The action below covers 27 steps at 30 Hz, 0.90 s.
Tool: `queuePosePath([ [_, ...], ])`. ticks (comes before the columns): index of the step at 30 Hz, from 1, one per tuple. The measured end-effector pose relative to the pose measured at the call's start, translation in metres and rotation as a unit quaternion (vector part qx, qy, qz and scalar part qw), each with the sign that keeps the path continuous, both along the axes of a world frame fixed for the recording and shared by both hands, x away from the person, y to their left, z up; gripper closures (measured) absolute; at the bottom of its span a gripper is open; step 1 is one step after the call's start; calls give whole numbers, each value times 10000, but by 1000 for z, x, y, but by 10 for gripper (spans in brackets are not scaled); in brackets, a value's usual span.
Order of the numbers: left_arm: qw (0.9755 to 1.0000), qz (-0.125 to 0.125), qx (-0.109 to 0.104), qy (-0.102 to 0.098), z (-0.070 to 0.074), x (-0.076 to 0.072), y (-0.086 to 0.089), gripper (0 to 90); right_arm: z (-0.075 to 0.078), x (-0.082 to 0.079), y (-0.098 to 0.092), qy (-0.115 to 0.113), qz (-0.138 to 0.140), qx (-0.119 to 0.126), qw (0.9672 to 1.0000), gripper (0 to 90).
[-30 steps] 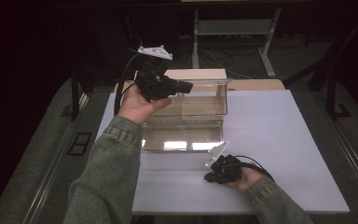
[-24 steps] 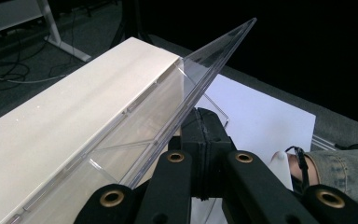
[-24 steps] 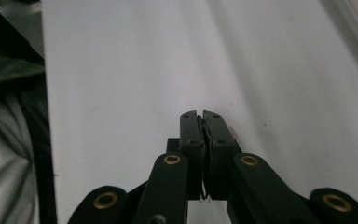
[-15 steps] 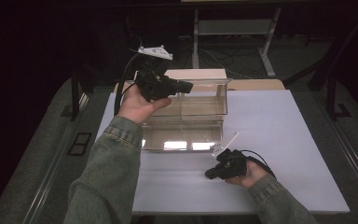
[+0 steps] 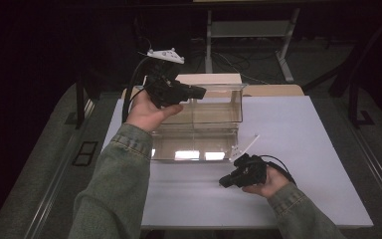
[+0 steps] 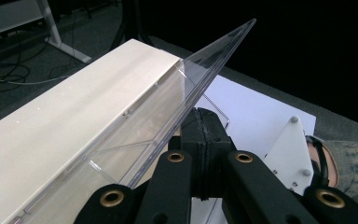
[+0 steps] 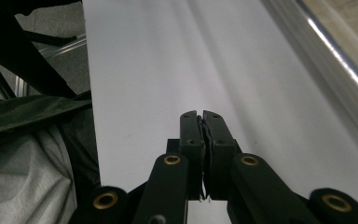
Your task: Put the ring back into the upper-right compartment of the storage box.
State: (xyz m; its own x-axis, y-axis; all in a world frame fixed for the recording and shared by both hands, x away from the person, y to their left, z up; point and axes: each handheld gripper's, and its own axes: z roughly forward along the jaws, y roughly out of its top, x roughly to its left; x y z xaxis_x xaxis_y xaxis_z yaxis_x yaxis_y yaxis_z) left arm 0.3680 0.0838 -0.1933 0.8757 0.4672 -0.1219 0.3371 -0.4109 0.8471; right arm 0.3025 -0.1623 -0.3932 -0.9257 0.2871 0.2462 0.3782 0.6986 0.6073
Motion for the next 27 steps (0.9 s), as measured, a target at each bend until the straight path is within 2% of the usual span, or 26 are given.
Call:
queuePosePath([
  [14,10000,16,-25,-14,0,0,0,895,28,4,-1,-283,9,73,9996,871],
  [19,10000,19,-26,-17,0,0,0,895,38,5,-2,-316,17,72,9995,871],
  [27,10000,20,-14,-31,0,0,-1,895,60,6,-5,-430,-41,111,9990,871],
])
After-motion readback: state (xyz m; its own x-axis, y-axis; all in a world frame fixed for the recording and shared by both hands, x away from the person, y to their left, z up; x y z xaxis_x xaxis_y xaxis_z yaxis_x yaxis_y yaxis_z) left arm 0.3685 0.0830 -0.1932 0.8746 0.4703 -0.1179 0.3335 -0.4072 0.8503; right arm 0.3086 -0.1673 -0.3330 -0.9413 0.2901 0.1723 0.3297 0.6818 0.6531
